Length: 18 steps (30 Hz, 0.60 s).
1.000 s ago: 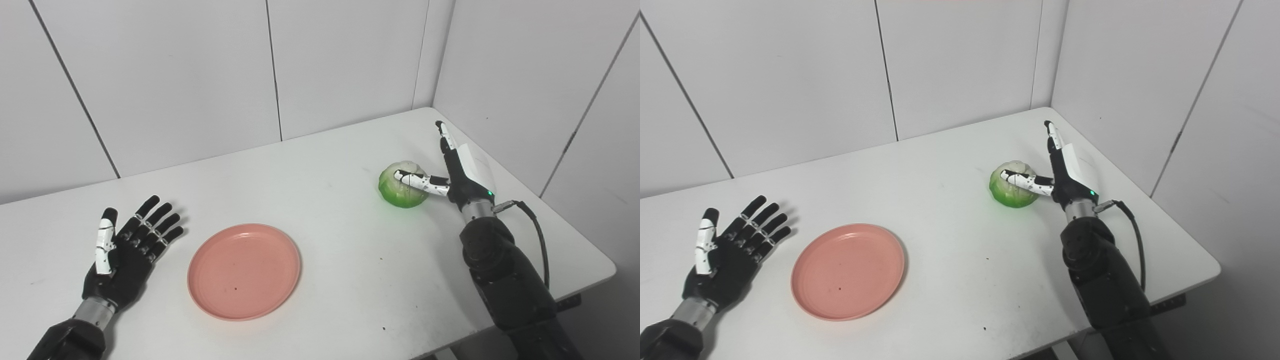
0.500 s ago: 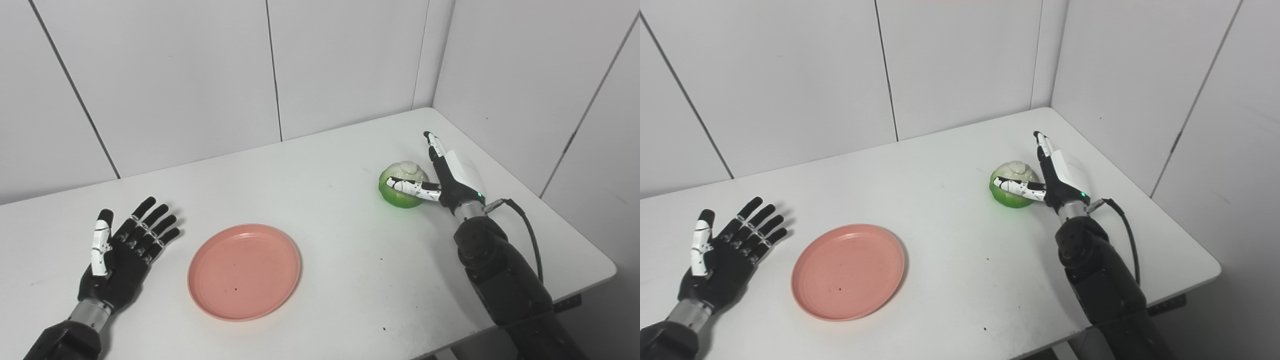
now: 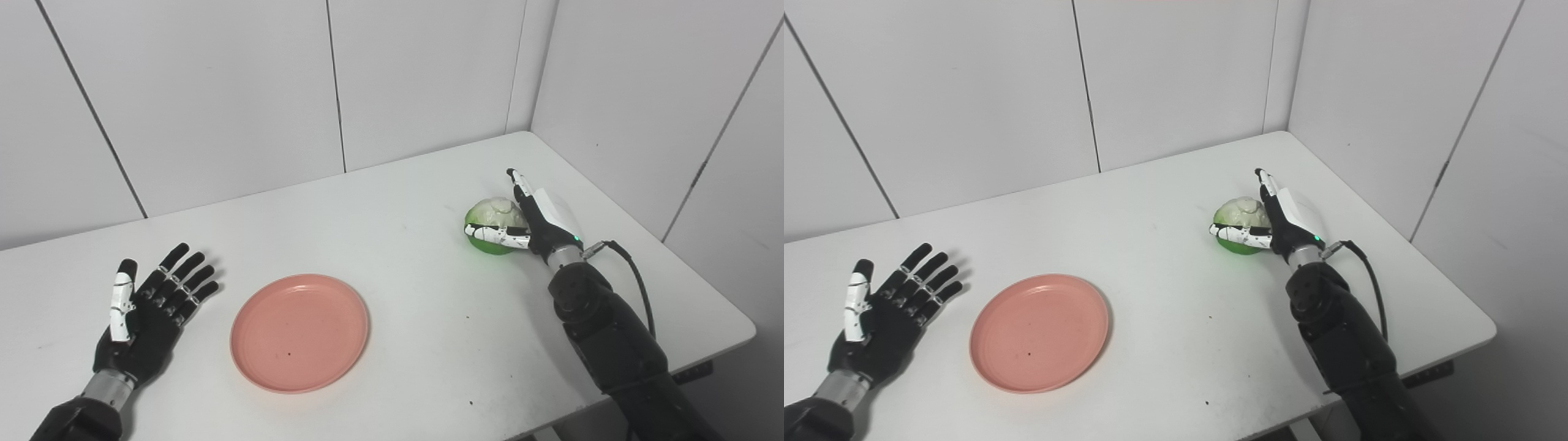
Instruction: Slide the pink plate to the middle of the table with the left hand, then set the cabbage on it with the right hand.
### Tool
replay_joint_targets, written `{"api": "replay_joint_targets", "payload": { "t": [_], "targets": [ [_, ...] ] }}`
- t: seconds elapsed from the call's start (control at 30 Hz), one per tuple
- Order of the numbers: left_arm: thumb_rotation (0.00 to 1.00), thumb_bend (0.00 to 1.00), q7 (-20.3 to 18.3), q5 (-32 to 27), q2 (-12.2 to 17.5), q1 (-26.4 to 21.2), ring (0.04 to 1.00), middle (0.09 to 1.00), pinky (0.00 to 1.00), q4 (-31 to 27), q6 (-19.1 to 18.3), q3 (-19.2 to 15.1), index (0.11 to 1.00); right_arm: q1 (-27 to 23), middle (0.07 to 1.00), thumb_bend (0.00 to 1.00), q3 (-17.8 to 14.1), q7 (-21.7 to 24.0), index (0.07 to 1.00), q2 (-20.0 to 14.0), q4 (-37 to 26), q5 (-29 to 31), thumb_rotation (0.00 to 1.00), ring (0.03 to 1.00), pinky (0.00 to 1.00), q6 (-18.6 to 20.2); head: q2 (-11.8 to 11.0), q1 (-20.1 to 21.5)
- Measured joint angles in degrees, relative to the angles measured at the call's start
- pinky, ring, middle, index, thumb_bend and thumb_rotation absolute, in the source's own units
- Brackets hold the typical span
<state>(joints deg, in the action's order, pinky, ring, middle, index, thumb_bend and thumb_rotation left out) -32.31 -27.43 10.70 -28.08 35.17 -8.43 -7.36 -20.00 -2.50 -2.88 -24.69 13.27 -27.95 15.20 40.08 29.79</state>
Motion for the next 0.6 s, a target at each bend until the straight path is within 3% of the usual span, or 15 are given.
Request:
{"api": "replay_joint_targets", "payload": {
  "t": [0.5,0.57,0.6],
  "targets": [
    [1.0,0.63,0.21,0.0,0.13,0.24,0.859,0.872,0.84,-0.71,-0.69,0.04,0.866,-2.19,0.945,1.0,0.0,-0.19,0.976,-0.41,4.52,1.86,0.51,0.919,0.83,-0.01,0.44,-0.35],
    [1.0,0.63,0.21,0.0,0.13,0.27,0.86,0.873,0.84,-0.77,-0.69,0.07,0.867,-2.25,0.875,1.0,0.02,-0.37,0.926,-0.48,4.53,1.86,0.44,0.855,0.79,-0.02,0.44,-0.35],
    [1.0,0.63,0.23,0.0,0.13,0.29,0.86,0.872,0.84,-0.81,-0.69,0.09,0.865,-2.26,0.824,1.0,-0.01,-0.44,0.871,-0.53,4.53,2.02,0.34,0.801,0.73,-0.1,0.44,-0.35]
  ]
}}
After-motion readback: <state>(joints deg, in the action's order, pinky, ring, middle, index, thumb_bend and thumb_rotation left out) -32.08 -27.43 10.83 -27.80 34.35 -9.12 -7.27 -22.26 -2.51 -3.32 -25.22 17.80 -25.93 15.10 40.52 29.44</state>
